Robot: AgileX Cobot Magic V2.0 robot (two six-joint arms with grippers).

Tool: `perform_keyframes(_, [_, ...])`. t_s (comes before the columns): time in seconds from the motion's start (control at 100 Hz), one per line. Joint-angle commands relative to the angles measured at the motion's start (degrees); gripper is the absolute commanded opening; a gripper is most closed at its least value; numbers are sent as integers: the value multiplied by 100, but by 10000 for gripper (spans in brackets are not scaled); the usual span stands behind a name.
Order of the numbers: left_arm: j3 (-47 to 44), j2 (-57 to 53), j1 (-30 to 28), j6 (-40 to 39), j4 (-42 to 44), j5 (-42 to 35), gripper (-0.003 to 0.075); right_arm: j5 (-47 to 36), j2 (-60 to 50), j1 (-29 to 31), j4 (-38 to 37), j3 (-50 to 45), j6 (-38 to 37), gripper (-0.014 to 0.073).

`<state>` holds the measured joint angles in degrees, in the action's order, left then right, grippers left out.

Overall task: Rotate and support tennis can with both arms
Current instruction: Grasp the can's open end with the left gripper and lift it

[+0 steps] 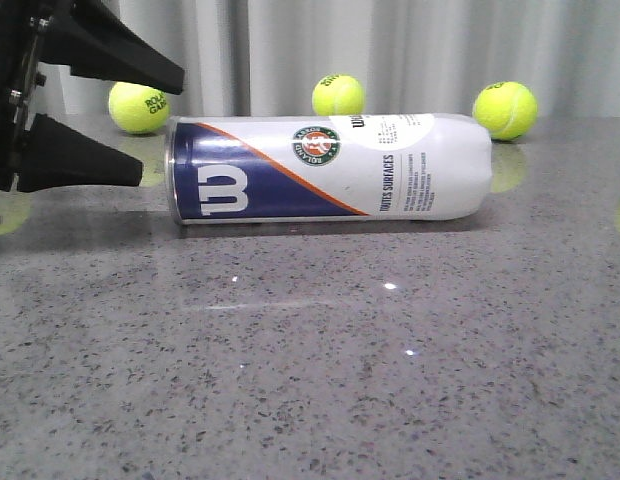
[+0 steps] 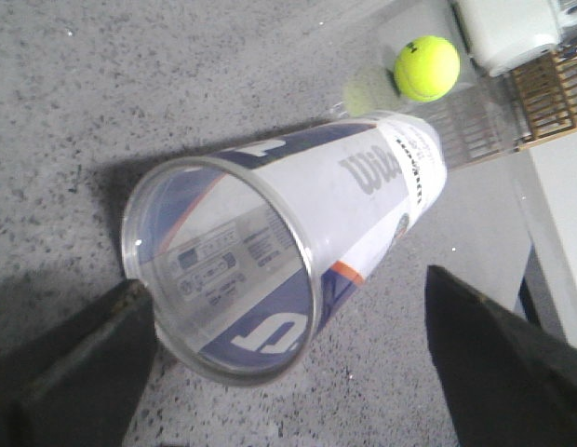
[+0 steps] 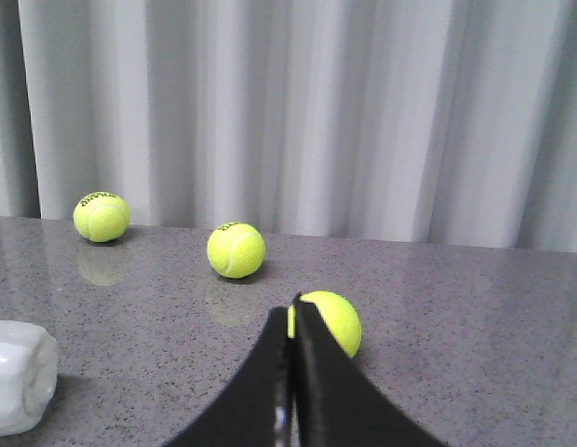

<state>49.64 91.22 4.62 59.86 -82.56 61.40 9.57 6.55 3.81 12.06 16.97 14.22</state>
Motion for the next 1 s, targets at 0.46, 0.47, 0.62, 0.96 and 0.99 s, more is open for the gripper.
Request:
perform_keyframes(0.46, [746, 610, 844, 268, -718, 361, 435, -397, 63, 21, 51, 143, 3, -68])
perform_keyframes(0.47, [746, 610, 844, 268, -718, 361, 423, -397, 63, 21, 51, 143, 3, -68])
perform_keyframes(0.62, [746, 610, 820, 277, -726, 415, 92, -397, 63, 21, 51, 143, 3, -68])
perform_keyframes(0.96, [746, 1, 764, 428, -503, 1192, -21, -378, 63, 21, 51, 143, 3, -68])
perform_keyframes(0.99, [746, -191, 721, 428, -397, 1192, -21, -378, 63, 21, 51, 143, 3, -68])
